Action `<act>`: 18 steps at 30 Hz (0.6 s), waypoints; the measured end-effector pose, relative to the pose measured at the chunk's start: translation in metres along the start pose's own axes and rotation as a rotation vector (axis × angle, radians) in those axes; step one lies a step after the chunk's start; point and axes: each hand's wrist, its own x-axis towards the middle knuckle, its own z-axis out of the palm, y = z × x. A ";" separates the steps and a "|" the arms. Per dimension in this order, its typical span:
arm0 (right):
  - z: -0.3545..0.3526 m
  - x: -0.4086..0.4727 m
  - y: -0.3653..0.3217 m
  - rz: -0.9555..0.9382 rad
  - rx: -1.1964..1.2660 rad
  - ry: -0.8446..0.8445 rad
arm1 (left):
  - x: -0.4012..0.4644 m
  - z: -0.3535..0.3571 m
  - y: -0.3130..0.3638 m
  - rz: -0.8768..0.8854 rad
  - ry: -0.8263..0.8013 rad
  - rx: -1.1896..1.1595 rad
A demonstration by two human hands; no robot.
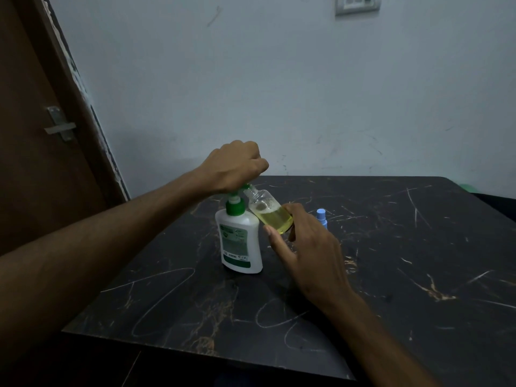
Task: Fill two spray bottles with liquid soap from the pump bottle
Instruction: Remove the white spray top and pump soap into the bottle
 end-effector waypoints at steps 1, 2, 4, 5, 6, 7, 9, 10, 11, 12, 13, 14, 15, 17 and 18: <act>0.000 0.000 0.000 0.000 -0.002 0.000 | 0.000 0.003 -0.002 0.001 -0.004 -0.011; 0.000 0.000 0.000 -0.002 -0.005 -0.001 | -0.001 0.005 -0.003 0.002 -0.005 -0.018; 0.000 -0.001 0.000 -0.003 -0.010 -0.005 | -0.002 0.007 -0.005 -0.001 0.001 -0.009; 0.000 -0.001 0.000 -0.004 -0.011 -0.006 | -0.002 0.006 -0.005 0.001 0.007 0.004; 0.000 -0.001 0.000 -0.006 -0.010 -0.006 | -0.002 0.003 -0.003 0.003 0.011 0.017; 0.000 -0.001 0.000 -0.007 -0.007 -0.006 | -0.002 0.000 -0.001 0.006 0.013 0.031; 0.000 -0.001 0.000 -0.002 0.004 -0.003 | -0.001 -0.003 0.002 0.012 0.005 0.037; 0.000 0.000 0.000 0.000 0.005 -0.002 | -0.001 -0.003 0.002 0.009 0.004 0.029; 0.000 0.000 0.000 0.001 0.004 -0.002 | -0.001 -0.002 0.002 0.001 0.003 0.019; 0.000 0.000 0.000 0.001 0.001 -0.003 | -0.001 0.000 0.000 -0.007 0.003 0.011; 0.001 0.000 0.000 -0.001 -0.004 -0.004 | -0.002 0.003 -0.001 -0.014 0.001 0.004; 0.001 -0.001 0.001 -0.003 -0.010 -0.005 | -0.003 0.006 -0.003 -0.019 -0.002 -0.002; 0.001 0.000 0.000 -0.004 -0.013 -0.004 | -0.004 0.007 -0.004 -0.019 -0.003 -0.006; 0.001 0.000 -0.001 -0.008 -0.011 -0.001 | -0.004 0.004 -0.004 -0.016 0.004 -0.010; 0.000 0.000 -0.002 -0.009 -0.011 0.000 | -0.004 0.001 -0.003 -0.014 0.011 -0.003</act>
